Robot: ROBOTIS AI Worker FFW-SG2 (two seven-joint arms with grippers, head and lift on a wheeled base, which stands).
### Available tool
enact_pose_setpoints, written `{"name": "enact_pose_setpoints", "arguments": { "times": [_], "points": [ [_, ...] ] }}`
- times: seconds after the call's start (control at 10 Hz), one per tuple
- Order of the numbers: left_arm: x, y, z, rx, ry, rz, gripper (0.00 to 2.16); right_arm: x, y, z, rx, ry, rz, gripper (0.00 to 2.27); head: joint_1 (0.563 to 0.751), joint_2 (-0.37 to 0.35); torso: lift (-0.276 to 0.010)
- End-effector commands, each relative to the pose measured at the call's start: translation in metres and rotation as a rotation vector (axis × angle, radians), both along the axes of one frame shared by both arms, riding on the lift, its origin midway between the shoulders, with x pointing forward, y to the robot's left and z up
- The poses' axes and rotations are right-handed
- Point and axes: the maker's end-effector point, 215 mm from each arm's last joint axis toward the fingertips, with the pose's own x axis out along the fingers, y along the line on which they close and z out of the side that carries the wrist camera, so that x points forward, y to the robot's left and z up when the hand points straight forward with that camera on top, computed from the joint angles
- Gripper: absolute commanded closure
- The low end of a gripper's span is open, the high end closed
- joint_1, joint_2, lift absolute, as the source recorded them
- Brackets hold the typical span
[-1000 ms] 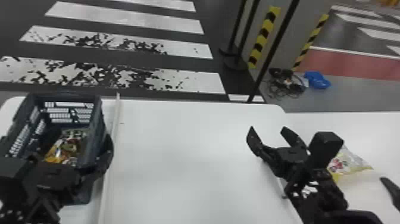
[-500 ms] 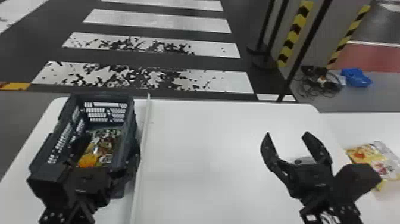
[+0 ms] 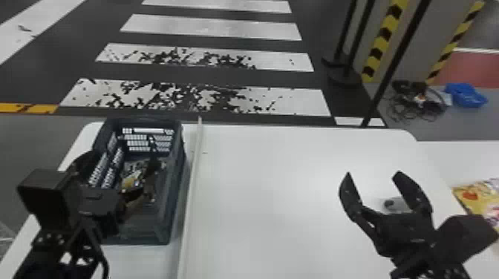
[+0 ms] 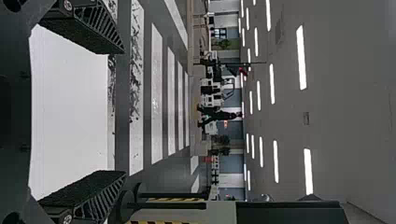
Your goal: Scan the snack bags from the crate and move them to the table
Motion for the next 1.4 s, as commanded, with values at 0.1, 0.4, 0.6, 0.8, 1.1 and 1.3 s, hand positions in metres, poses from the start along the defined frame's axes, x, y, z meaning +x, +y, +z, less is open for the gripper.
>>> {"name": "enact_pose_setpoints", "arguments": {
  "times": [0.1,0.4,0.6,0.8,1.1,1.3],
  "points": [
    [0.033,0.020,-0.011,-0.008,0.123,0.041,0.09,0.000,0.000,-0.005,-0.014,0.011,0.008,0.07,0.695,-0.030,-0.095],
    [0.069,0.040,-0.035,0.017,0.284,0.110,0.09,0.002,-0.003,-0.008,-0.024,0.015,0.012,0.07,0.695,-0.002,-0.095],
    [0.085,0.044,-0.058,0.028,0.379,0.129,0.11,0.004,-0.003,-0.012,-0.022,0.025,0.013,0.08,0.695,0.010,-0.095],
    [0.092,0.047,-0.080,0.042,0.444,0.144,0.15,0.007,-0.004,-0.014,-0.021,0.030,0.012,0.08,0.695,0.014,-0.095],
    [0.098,0.048,-0.100,0.035,0.503,0.162,0.26,0.013,-0.006,-0.015,-0.019,0.030,0.014,0.08,0.695,0.014,-0.095],
    [0.101,0.046,-0.114,0.022,0.532,0.171,0.26,0.015,-0.007,-0.018,-0.022,0.032,0.016,0.07,0.695,0.014,-0.095]
  ]
}}
